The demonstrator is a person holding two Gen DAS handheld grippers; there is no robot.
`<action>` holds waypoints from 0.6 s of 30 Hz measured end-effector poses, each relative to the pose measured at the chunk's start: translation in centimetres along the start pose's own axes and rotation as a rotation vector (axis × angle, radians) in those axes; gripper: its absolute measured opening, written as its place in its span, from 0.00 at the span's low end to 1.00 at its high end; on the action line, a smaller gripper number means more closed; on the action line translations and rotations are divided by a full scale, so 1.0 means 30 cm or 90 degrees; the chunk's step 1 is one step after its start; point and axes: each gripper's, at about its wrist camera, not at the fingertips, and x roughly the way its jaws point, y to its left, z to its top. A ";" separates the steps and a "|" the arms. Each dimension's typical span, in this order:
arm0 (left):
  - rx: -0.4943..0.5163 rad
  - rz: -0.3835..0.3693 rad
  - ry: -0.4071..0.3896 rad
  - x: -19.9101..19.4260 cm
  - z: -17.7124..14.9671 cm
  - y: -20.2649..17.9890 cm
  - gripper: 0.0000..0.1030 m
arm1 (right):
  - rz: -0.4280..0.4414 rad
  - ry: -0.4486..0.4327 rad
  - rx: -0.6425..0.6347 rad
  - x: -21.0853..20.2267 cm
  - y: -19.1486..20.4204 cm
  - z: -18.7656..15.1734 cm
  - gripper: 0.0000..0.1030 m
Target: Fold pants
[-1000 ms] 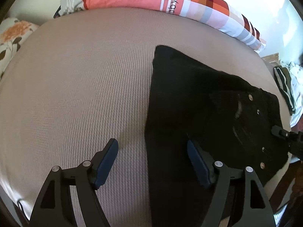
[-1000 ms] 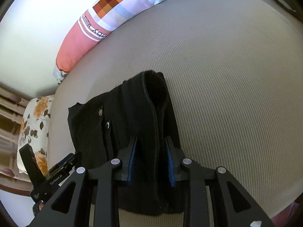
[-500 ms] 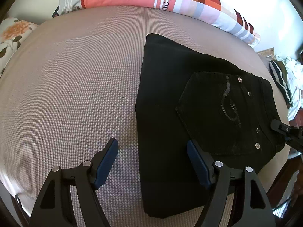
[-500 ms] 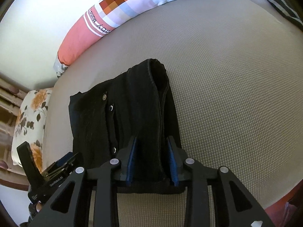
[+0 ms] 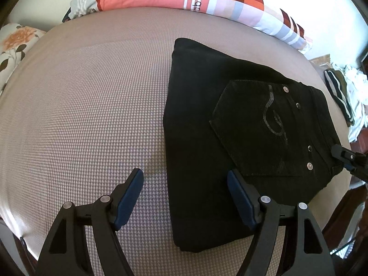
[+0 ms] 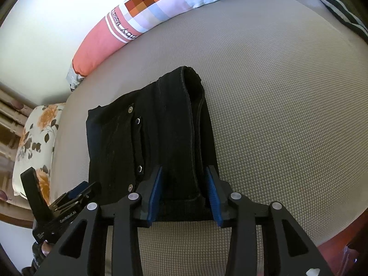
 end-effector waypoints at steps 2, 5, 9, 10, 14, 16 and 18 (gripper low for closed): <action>0.001 -0.001 0.000 0.000 -0.002 0.001 0.73 | 0.000 -0.001 -0.003 -0.001 0.002 0.000 0.35; 0.001 -0.001 0.001 0.002 0.001 0.001 0.73 | 0.002 -0.003 -0.024 -0.008 0.016 -0.003 0.28; 0.006 0.002 0.000 -0.001 -0.004 -0.001 0.73 | -0.010 -0.008 -0.040 -0.038 0.023 -0.005 0.09; 0.008 0.002 0.000 -0.002 -0.004 -0.002 0.73 | -0.001 -0.004 -0.031 -0.045 0.015 -0.005 0.09; 0.021 0.005 0.006 0.000 -0.008 -0.011 0.73 | -0.017 0.006 -0.032 -0.043 0.007 -0.016 0.08; 0.033 0.010 0.007 0.004 -0.012 -0.017 0.73 | -0.036 0.016 -0.033 -0.022 0.001 -0.026 0.08; 0.035 0.010 0.010 0.009 -0.017 -0.018 0.73 | -0.047 0.025 -0.033 0.003 -0.010 -0.032 0.08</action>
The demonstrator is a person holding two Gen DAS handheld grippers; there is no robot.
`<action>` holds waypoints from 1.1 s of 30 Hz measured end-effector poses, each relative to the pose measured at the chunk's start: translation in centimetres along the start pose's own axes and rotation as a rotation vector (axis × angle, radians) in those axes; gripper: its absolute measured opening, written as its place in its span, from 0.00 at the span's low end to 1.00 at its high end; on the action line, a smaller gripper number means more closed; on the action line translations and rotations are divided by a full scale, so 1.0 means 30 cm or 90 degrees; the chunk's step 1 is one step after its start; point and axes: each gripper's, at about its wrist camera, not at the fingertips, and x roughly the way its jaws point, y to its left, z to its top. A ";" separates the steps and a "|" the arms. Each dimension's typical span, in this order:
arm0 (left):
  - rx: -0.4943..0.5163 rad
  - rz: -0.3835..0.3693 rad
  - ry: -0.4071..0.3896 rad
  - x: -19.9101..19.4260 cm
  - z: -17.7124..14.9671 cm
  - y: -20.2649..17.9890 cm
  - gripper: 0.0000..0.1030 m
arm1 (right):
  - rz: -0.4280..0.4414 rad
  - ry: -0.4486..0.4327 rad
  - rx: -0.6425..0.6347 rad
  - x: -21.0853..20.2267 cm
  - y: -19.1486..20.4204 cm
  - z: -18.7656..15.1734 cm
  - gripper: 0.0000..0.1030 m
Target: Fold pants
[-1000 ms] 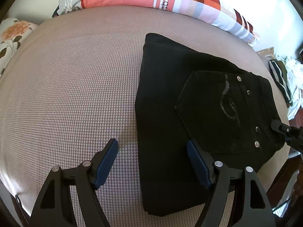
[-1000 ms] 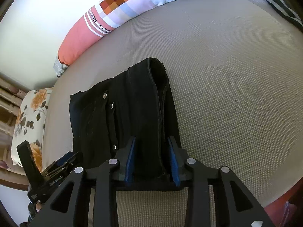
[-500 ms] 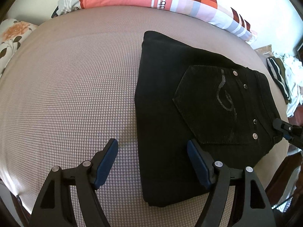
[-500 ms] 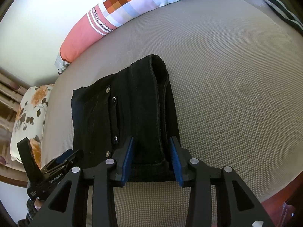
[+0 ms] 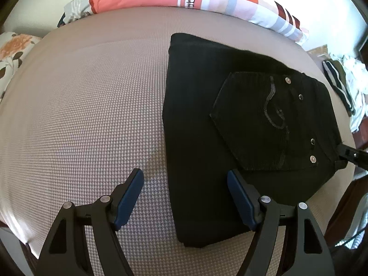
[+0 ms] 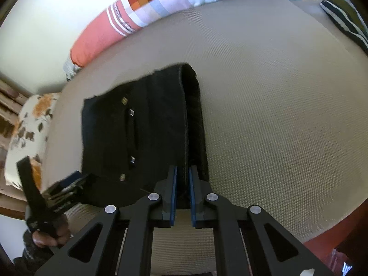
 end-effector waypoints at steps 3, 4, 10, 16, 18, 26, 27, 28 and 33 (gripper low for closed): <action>-0.001 -0.002 -0.001 0.004 0.001 -0.003 0.74 | 0.000 0.005 0.005 0.014 -0.009 0.002 0.08; 0.003 0.001 -0.002 0.004 0.002 -0.007 0.74 | 0.001 0.006 0.007 0.014 -0.010 0.002 0.09; 0.001 0.004 -0.003 0.000 0.006 -0.011 0.74 | 0.006 0.003 0.021 0.012 -0.018 0.003 0.14; 0.008 0.008 -0.004 -0.009 0.012 -0.020 0.74 | -0.010 0.000 0.002 0.001 0.002 0.019 0.20; 0.010 0.009 -0.005 -0.012 0.015 -0.017 0.74 | -0.015 -0.003 0.002 -0.003 0.006 0.030 0.26; 0.018 0.014 -0.020 -0.030 0.034 0.000 0.74 | -0.021 -0.003 -0.013 0.015 0.013 0.081 0.46; 0.014 0.010 -0.021 -0.032 0.041 0.008 0.74 | -0.011 0.002 -0.014 0.025 0.011 0.090 0.46; 0.008 0.003 -0.022 -0.033 0.049 0.019 0.74 | -0.002 0.005 -0.014 0.030 0.008 0.096 0.46; -0.043 -0.045 -0.010 -0.026 0.083 0.097 0.74 | 0.052 0.018 -0.005 0.067 -0.029 0.134 0.46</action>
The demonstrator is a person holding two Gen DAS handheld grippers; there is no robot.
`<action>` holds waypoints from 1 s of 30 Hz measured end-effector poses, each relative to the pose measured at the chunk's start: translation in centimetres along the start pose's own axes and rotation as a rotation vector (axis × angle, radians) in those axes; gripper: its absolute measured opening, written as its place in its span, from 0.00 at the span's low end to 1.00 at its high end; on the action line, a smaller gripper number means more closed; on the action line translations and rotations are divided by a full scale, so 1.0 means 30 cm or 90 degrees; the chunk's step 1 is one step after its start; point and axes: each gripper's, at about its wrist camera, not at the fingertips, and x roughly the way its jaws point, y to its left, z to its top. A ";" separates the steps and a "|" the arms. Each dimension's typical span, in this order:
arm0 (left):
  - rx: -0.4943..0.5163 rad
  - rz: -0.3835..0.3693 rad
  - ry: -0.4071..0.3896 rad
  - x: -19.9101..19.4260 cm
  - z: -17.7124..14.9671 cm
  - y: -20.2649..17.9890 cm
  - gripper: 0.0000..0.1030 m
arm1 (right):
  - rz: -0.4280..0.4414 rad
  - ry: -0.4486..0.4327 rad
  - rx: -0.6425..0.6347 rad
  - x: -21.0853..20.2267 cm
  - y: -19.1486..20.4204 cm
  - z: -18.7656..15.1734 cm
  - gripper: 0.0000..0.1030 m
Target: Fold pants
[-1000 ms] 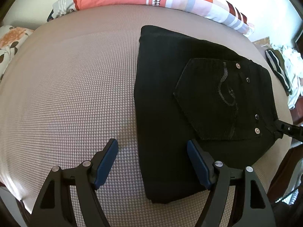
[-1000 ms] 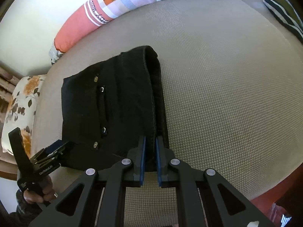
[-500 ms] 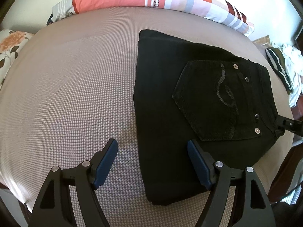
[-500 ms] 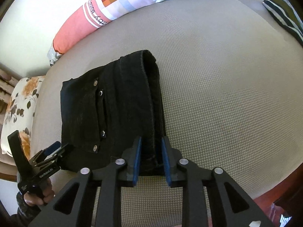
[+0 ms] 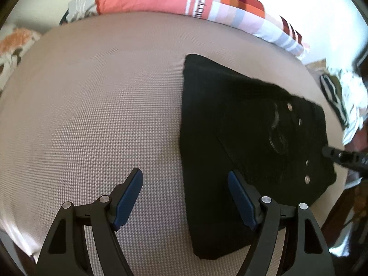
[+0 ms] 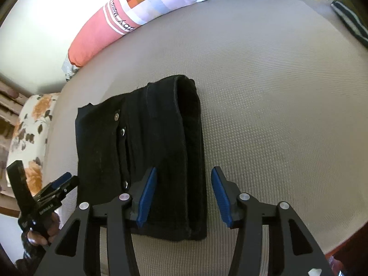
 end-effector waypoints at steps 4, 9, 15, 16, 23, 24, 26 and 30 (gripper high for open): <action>-0.038 -0.036 0.022 0.028 0.040 0.057 0.74 | 0.057 0.017 0.017 0.030 -0.057 0.032 0.49; -0.077 -0.110 0.046 0.058 0.070 0.096 0.74 | 0.117 0.043 0.029 0.065 -0.097 0.043 0.50; -0.097 -0.210 0.081 0.087 0.108 0.110 0.74 | 0.203 0.069 0.033 0.101 -0.143 0.056 0.50; -0.097 -0.225 0.086 0.093 0.116 0.109 0.74 | 0.215 0.075 0.028 0.106 -0.149 0.060 0.50; -0.068 -0.296 0.125 0.127 0.146 0.083 0.74 | 0.286 0.100 0.012 0.140 -0.161 0.088 0.48; -0.064 -0.308 0.132 0.134 0.147 0.074 0.74 | 0.299 0.105 0.011 0.154 -0.154 0.093 0.48; -0.051 -0.313 0.132 0.137 0.147 0.052 0.74 | 0.314 0.105 0.006 0.167 -0.150 0.097 0.48; -0.043 -0.323 0.116 0.133 0.144 0.037 0.69 | 0.329 0.096 0.011 0.195 -0.129 0.102 0.42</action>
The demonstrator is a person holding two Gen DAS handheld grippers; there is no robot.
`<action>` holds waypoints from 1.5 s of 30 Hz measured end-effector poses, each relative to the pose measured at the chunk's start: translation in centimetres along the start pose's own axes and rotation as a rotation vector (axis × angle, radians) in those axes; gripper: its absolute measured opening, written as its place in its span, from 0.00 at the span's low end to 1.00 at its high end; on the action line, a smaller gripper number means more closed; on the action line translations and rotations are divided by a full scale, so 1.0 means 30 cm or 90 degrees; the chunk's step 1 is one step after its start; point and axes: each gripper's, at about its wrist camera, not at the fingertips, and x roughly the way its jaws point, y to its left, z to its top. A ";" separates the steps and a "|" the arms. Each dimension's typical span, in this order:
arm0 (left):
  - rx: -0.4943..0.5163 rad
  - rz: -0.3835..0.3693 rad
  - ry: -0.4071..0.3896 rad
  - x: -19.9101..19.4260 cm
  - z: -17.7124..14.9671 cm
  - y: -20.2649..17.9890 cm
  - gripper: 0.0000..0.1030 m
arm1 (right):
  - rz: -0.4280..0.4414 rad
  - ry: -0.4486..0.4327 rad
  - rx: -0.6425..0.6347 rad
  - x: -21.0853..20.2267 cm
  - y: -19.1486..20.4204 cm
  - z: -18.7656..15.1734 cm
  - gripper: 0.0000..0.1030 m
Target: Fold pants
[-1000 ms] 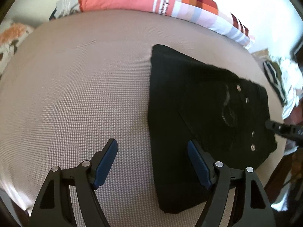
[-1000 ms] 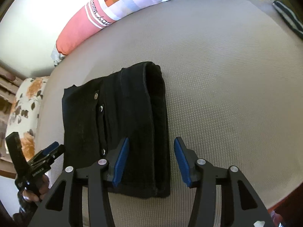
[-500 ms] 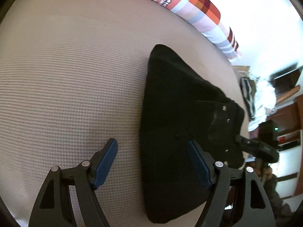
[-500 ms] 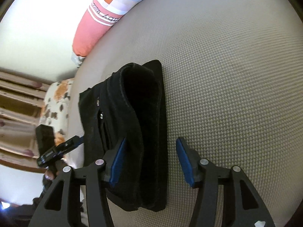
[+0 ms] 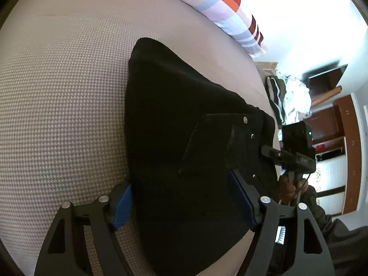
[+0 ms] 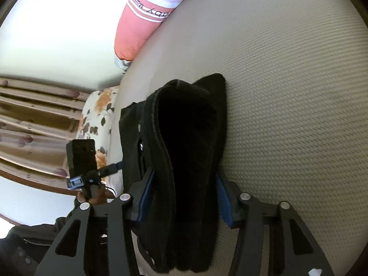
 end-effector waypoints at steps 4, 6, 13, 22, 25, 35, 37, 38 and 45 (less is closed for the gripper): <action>-0.006 0.041 -0.020 -0.009 -0.013 0.008 0.35 | -0.033 -0.025 0.017 0.010 0.027 -0.008 0.32; -0.007 0.054 -0.032 -0.018 -0.020 0.002 0.28 | -0.062 -0.040 -0.005 0.002 0.077 -0.019 0.28; 0.046 0.077 -0.078 -0.082 -0.024 -0.092 0.13 | -0.084 -0.073 -0.026 -0.016 0.207 -0.006 0.22; 0.050 0.106 -0.141 -0.193 0.102 -0.061 0.13 | -0.084 -0.094 -0.058 0.075 0.303 0.163 0.21; 0.053 0.130 -0.160 -0.216 0.180 -0.030 0.13 | -0.082 -0.098 -0.064 0.127 0.327 0.239 0.21; 0.040 0.183 -0.190 -0.227 0.415 0.075 0.13 | -0.107 -0.101 -0.085 0.274 0.387 0.453 0.21; 0.041 0.192 -0.188 -0.215 0.442 0.094 0.13 | -0.122 -0.103 -0.086 0.298 0.383 0.483 0.21; 0.040 0.194 -0.186 -0.210 0.451 0.105 0.13 | -0.130 -0.104 -0.088 0.307 0.383 0.489 0.21; 0.000 0.259 -0.178 -0.133 0.444 0.221 0.41 | -0.284 -0.113 -0.084 0.362 0.307 0.463 0.43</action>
